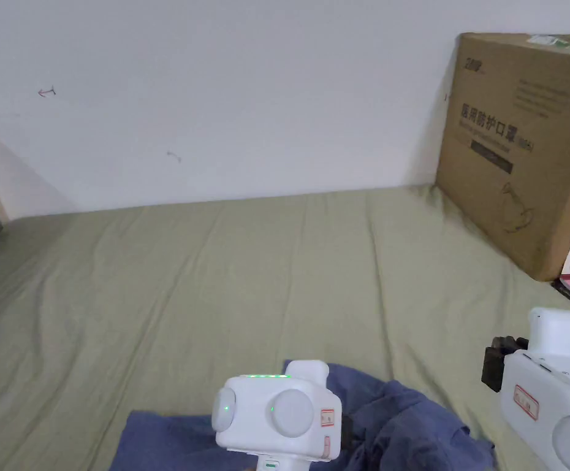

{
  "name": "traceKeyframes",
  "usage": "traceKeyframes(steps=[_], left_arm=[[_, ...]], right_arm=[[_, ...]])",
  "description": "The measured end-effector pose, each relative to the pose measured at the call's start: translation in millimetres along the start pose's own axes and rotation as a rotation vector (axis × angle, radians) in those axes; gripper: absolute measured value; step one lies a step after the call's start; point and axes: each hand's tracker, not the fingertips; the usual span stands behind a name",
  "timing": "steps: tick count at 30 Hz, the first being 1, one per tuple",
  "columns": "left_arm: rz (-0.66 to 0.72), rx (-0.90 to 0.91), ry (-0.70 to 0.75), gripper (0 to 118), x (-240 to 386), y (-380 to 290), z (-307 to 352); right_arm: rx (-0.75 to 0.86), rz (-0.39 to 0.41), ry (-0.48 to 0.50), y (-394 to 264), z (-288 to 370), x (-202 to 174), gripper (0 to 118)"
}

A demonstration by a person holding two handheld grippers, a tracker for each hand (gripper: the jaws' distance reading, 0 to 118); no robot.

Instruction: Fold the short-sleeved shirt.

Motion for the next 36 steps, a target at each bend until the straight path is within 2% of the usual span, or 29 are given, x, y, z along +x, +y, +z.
traceKeyframes(steps=[4,7,8,9,10,11,12,16,19,20,22,23,24,25,26,29,30,33,34,35,36], left_arm=[[0.019,0.016,0.129,0,-43,-23,12],[0.127,0.036,0.157,2,-84,-22,23],[0.141,0.062,0.187,19,-97,-18,28],[0.153,0.084,0.224,58,-112,-12,34],[0.162,0.087,0.253,89,-122,-4,39],[0.152,0.078,0.29,110,-135,5,42],[0.15,0.087,0.322,117,-148,13,43],[0.264,0.112,0.4,115,-204,43,32],[0.358,0.009,0.405,113,-243,51,2],[0.377,-0.033,0.405,109,-251,49,-12],[0.367,-0.11,0.406,82,-261,41,-35],[0.359,-0.142,0.431,80,-262,35,-45],[0.324,-0.046,0.425,79,-256,32,-41],[0.334,-0.065,0.442,74,-251,33,-39],[0.329,-0.057,0.452,62,-246,37,-32],[0.298,-0.05,0.495,14,-238,34,-27],[0.267,-0.051,0.525,4,-236,35,-24],[0.291,-0.009,0.463,4,-233,33,-5],[0.297,0.0,0.464,4,-233,34,1],[0.304,0.012,0.438,4,-232,35,8],[0.311,0.041,0.404,4,-227,34,19]], right_arm=[[-0.044,0.03,0.036,-12,-13,-16,1],[-0.089,0.047,0.06,-18,-25,-27,1],[-0.093,0.047,0.068,-19,-28,-30,1],[-0.101,0.05,0.072,-20,-31,-33,1],[-0.105,0.056,0.076,-20,-34,-35,1],[-0.108,0.064,0.076,-20,-37,-37,1],[-0.113,0.071,0.074,-20,-42,-39,1],[-0.145,0.071,0.075,-22,-57,-41,1],[-0.174,0.076,0.068,-27,-68,-41,1],[-0.184,0.08,0.065,-29,-71,-41,1],[-0.2,0.084,0.06,-32,-76,-40,1],[-0.21,0.087,0.06,-33,-79,-39,1],[-0.217,0.09,0.058,-34,-81,-38,1],[-0.223,0.093,0.054,-35,-83,-37,1],[-0.227,0.094,0.055,-36,-84,-35,1],[-0.24,0.054,0.07,-32,-90,-27,1],[-0.245,0.051,0.084,-28,-91,-24,1],[-0.271,0.09,0.121,-13,-104,-21,1],[-0.271,0.095,0.14,-7,-109,-20,3],[-0.297,0.092,0.177,-1,-118,-19,12],[-0.368,0.101,0.222,5,-131,-19,43]])
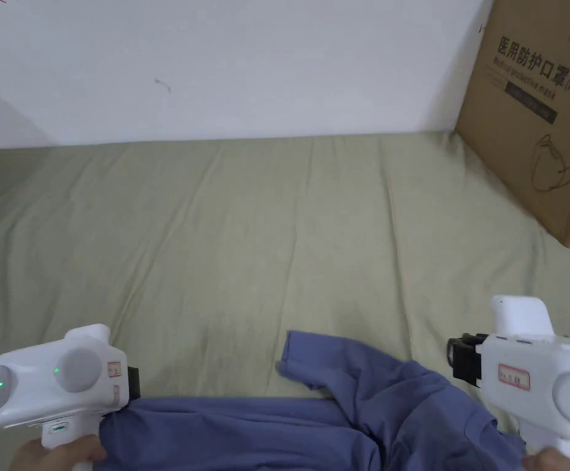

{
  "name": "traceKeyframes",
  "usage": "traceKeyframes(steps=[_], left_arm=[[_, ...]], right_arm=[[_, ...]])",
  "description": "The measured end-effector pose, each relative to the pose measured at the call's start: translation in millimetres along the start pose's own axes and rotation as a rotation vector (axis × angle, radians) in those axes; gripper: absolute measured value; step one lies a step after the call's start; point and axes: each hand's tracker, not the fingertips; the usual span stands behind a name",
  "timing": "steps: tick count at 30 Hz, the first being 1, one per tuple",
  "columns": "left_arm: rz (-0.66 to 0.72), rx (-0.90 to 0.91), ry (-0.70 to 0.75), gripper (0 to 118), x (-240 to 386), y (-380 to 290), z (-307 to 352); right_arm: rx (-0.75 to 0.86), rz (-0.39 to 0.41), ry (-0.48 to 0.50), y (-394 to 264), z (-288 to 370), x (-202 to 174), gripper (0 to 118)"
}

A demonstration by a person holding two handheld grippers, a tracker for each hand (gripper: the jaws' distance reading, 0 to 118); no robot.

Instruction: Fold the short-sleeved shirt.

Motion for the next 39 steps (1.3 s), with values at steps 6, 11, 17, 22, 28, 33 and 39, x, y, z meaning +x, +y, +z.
traceKeyframes(steps=[6,11,17,22,28,33,39], left_arm=[[-0.028,0.071,-0.014,4,2,2,33],[-0.047,0.069,-0.005,4,3,3,33],[-0.061,0.061,0.008,4,3,2,29],[-0.054,0.075,0.022,4,-1,5,42],[-0.067,0.157,0.061,4,-7,17,83],[-0.047,0.294,0.061,4,-13,42,143],[-0.087,0.446,0.109,4,-12,82,213]], right_arm=[[-0.245,-0.004,0.043,35,-84,10,100],[-0.439,0.105,-0.044,23,-142,13,98],[-0.438,0.103,-0.042,16,-142,12,60],[-0.404,0.029,-0.009,31,-131,11,8],[-0.254,0.027,-0.004,60,-84,7,8],[-0.062,0.036,-0.03,113,-12,6,8],[0.117,-0.031,-0.029,174,75,9,7]])
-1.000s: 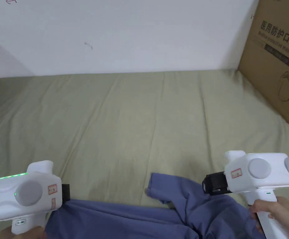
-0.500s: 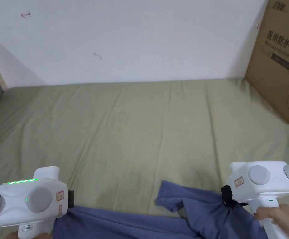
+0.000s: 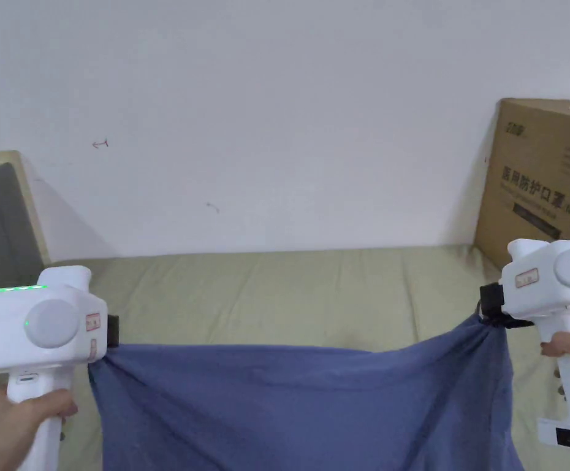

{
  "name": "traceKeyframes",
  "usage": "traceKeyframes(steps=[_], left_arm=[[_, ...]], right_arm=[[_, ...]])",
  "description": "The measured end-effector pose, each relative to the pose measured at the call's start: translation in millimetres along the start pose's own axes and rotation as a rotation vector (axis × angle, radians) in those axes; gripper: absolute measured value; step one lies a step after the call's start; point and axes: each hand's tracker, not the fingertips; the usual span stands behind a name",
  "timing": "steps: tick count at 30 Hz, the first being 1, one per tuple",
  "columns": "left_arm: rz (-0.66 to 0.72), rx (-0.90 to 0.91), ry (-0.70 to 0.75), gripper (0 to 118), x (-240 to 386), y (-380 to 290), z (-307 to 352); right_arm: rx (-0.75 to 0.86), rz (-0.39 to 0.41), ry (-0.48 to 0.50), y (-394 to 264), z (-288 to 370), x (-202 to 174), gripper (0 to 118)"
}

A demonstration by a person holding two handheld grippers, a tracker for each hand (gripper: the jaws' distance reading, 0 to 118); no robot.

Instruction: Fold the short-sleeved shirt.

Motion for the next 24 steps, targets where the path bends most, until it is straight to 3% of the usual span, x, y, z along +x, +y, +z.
traceKeyframes(steps=[10,14,24], left_arm=[[0.026,0.185,0.016,3,-14,113,44],[0.002,0.229,0.028,3,-8,163,41],[0.063,0.36,0.047,3,7,279,8]], right_arm=[[0.19,-0.086,0.083,105,73,5,7],[0.218,-0.043,0.048,152,78,-9,7],[0.376,-0.091,0.041,280,87,-29,7]])
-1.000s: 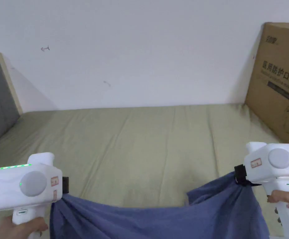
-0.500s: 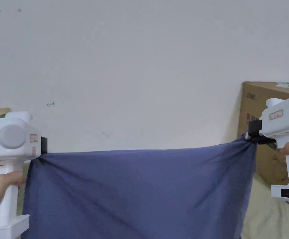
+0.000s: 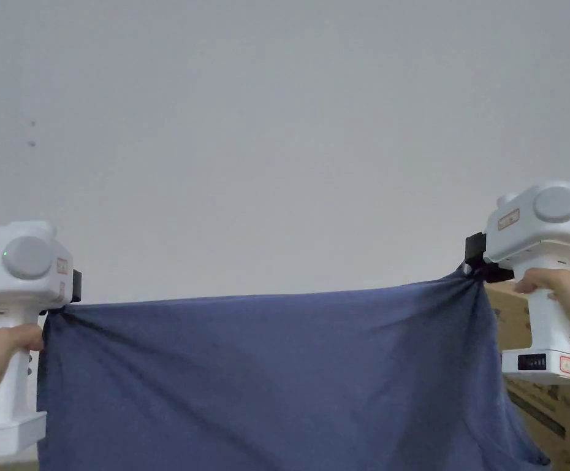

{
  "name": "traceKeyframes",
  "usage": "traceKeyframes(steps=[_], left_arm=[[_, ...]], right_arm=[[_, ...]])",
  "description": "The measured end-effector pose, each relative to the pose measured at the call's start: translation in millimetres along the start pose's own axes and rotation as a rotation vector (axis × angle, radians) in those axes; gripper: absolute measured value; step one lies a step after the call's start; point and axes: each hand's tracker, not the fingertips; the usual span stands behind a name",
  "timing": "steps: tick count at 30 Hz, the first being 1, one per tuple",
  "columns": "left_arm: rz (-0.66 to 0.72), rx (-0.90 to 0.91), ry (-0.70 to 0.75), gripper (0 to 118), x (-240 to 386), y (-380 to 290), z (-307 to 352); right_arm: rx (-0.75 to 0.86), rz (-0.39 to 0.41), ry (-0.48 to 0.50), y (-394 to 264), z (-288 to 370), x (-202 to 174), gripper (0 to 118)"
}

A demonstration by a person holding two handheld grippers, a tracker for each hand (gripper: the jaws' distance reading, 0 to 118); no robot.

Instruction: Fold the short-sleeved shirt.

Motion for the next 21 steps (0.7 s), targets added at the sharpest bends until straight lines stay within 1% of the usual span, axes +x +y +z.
traceKeyframes(steps=[1,2,4,5,7,10,11,15,18,21], left_arm=[[0.004,0.01,0.012,3,4,10,-4],[-0.015,0.023,0.012,3,6,21,-10],[-0.029,0.067,0.015,3,10,35,-17],[-0.08,0.077,0.025,3,11,44,-26],[-0.104,0.083,0.068,3,17,53,-35],[-0.103,0.117,0.09,3,18,51,-47],[-0.109,0.113,0.1,3,19,43,-53],[-0.121,0.071,0.132,3,22,-11,-87],[-0.145,-0.044,0.136,3,26,-80,-125],[-0.156,-0.207,0.129,3,28,-163,-164]], right_arm=[[0.033,-0.009,0.009,11,-1,-3,7],[0.03,-0.004,0.004,23,-4,-7,7],[0.074,-0.001,-0.001,38,-4,-12,7],[0.078,0.001,0.003,45,-6,-14,7],[0.098,-0.015,0.026,50,-10,-17,7],[0.089,0.039,0.009,43,-28,-23,7],[0.08,0.06,-0.003,35,-36,-23,7],[-0.015,0.065,-0.009,-15,-82,-13,7],[-0.143,0.079,-0.044,-73,-127,2,7],[-0.268,0.084,-0.071,-149,-169,19,7]])
